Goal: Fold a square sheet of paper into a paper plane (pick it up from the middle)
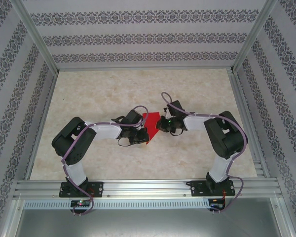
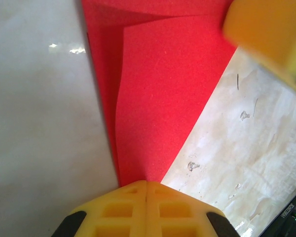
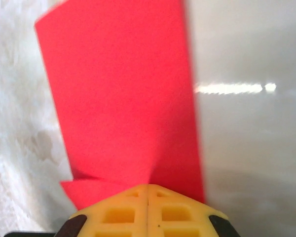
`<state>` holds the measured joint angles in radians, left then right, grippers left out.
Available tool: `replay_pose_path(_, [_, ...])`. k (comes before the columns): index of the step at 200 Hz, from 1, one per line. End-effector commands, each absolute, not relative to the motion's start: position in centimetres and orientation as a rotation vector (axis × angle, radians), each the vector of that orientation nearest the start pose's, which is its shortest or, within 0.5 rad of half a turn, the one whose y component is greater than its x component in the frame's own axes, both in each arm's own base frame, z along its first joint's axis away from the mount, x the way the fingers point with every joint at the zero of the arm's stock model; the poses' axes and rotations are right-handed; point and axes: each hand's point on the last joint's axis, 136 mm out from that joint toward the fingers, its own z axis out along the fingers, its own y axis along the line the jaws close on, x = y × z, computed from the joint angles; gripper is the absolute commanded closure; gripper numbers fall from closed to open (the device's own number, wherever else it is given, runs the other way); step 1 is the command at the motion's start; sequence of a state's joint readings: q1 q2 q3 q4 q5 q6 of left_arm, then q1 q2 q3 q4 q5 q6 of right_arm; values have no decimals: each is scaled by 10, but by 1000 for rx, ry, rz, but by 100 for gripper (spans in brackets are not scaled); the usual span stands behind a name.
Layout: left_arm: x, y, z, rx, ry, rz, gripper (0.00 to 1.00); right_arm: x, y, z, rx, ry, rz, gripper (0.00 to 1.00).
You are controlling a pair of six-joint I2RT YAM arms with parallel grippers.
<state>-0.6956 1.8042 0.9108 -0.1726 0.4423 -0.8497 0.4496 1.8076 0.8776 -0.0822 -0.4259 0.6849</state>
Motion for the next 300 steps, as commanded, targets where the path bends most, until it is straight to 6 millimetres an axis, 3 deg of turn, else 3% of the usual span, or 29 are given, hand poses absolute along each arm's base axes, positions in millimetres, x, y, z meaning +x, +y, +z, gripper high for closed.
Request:
replay_pose_path(1, [221, -273, -20, -96, 3101, -755, 100, 348, 207, 2, 227, 2724, 795, 95])
replay_pose_path(34, [223, -276, -20, -95, 3097, -766, 100, 355, 217, 32, 188, 2641, 841, 95])
replay_pose_path(54, [224, -276, -20, -93, 3096, -766, 100, 350, 232, 55, 128, 2586, 875, 95])
replay_pose_path(70, [224, -277, -19, -92, 3094, -768, 100, 344, 239, 60, 125, 2570, 899, 95])
replay_pose_path(111, [225, -277, -17, -82, 3087, -769, 100, 321, 266, 40, 88, 2649, 1000, 95])
replay_pose_path(143, [225, -277, -16, -67, 3083, -774, 100, 314, 273, 17, 106, 2720, 1023, 95])
replay_pose_path(218, [218, -285, -5, 43, 3069, -871, 98, 303, 247, -22, 221, 2874, 813, 96])
replay_pose_path(300, [196, -284, -7, 107, 3106, -835, 98, 300, 240, -31, 262, 2907, 753, 97])
